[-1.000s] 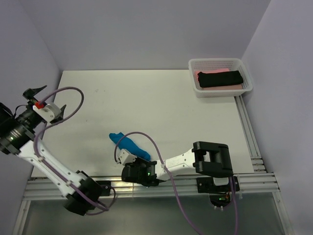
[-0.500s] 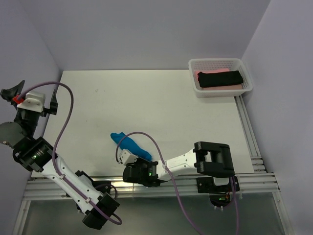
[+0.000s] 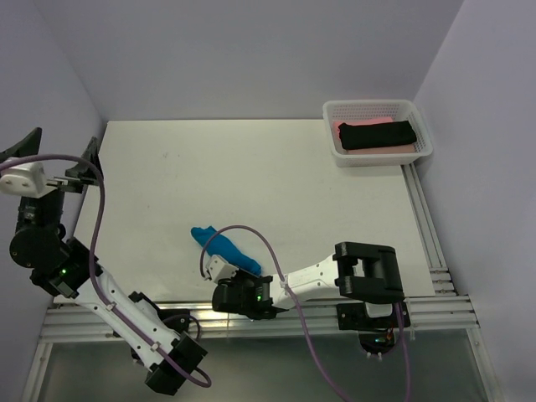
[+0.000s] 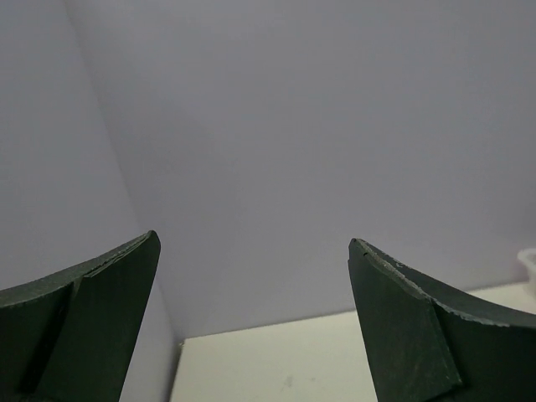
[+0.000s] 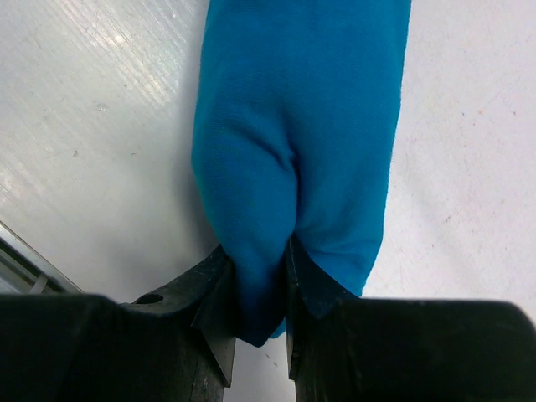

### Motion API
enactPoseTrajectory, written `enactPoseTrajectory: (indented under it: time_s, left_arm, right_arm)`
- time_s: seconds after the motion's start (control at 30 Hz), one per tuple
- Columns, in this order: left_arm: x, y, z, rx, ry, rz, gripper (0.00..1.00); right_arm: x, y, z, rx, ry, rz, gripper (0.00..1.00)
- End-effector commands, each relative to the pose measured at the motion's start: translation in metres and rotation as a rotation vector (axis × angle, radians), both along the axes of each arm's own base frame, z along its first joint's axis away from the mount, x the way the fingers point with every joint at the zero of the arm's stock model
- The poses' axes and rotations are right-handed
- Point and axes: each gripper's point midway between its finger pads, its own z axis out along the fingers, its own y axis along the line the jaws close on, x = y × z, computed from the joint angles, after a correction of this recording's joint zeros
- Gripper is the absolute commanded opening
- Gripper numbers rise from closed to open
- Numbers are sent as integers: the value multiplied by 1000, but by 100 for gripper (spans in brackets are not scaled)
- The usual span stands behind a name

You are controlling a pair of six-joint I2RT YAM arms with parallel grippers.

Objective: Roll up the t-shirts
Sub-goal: Roll the tshirt

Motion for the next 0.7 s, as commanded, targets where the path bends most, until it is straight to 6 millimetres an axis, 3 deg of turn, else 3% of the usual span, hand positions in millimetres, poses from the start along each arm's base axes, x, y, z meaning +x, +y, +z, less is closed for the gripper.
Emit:
enactPoseTrajectory:
  time_s: [0.0, 0.03, 0.07, 0.13, 0.2, 0.27, 0.33, 0.37, 0.43, 0.53, 0.63, 0.67]
  left_arm:
    - [-17, 2, 39, -292, -94, -1, 100]
    - [-22, 24, 50, -413, -154, 85, 100]
    - [-21, 30, 46, -466, -152, 94, 100]
    - [-20, 26, 39, -405, -160, 82, 96]
    - [-27, 8, 44, -278, -212, 37, 87]
    - [-16, 2, 23, -177, -150, 3, 88]
    - [-10, 2, 5, -115, -112, -5, 82]
    - [-3, 1, -8, -41, -54, -7, 73]
    - [7, 5, -30, -50, 13, -44, 72]
    - [31, 31, -71, -129, 103, -34, 78]
    - [53, 50, -120, -144, 186, 3, 91]
    - [59, 54, -136, -56, 207, 36, 99]
  right_arm:
    - [-14, -24, -22, -72, 84, 10, 0]
    - [-14, -25, -21, -73, 85, 10, 0]
    - [-14, -26, -21, -72, 83, 10, 0]
    - [-13, -26, -18, -62, 80, 10, 0]
    - [-13, -27, -17, -49, 81, 8, 0]
    - [-14, -28, -16, -34, 90, 11, 0]
    - [-13, -27, -13, -21, 94, 9, 0]
    - [-14, -29, -14, -23, 96, 9, 0]
    - [-14, -28, -13, -17, 100, 11, 0]
    - [-15, -29, -14, -18, 104, 13, 0]
    - [-16, -30, -17, -27, 110, 10, 0]
    - [-16, -30, -18, -30, 113, 11, 0]
